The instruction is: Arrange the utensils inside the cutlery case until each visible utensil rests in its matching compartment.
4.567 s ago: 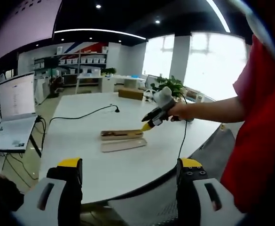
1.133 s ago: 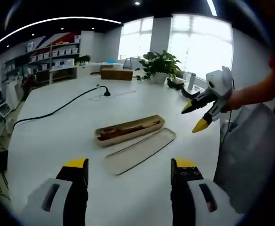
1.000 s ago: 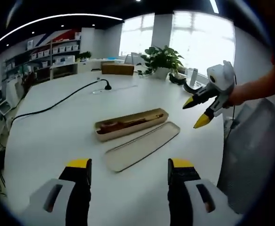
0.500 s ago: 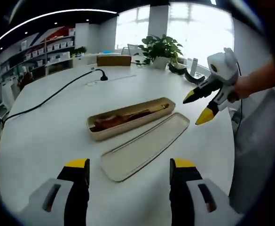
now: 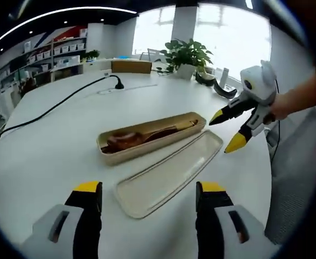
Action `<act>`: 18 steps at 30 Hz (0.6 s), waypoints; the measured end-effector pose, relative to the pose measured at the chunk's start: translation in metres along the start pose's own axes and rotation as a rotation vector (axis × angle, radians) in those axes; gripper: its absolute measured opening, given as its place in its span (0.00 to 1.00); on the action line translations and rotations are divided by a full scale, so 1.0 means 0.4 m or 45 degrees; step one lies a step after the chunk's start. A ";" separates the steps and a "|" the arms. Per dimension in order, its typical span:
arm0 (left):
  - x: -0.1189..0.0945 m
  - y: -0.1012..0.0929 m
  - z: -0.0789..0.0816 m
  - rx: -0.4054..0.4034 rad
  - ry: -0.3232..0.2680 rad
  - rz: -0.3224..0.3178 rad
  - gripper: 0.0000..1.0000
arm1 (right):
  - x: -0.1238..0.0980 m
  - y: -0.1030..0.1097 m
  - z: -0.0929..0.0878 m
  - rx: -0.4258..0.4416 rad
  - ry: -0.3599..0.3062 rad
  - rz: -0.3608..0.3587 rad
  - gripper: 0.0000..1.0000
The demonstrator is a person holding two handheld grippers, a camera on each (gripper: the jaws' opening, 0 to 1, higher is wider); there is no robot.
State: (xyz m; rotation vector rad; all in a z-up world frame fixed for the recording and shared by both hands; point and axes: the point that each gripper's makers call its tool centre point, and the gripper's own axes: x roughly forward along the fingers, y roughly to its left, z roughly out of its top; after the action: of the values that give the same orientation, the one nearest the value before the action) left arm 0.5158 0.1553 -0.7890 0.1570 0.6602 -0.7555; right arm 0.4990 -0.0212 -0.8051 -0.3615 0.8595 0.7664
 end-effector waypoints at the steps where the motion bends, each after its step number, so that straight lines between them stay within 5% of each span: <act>1: 0.002 -0.001 -0.001 0.017 0.003 -0.003 0.71 | 0.001 0.000 0.000 0.000 0.001 0.002 0.55; 18: 0.025 0.003 -0.027 0.053 0.057 -0.010 0.75 | 0.014 0.005 -0.025 -0.007 0.039 -0.001 0.52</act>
State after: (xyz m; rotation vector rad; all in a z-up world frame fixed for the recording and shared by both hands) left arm 0.5167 0.1541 -0.8035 0.2097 0.6879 -0.7750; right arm 0.4944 -0.0230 -0.8156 -0.3793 0.8859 0.7641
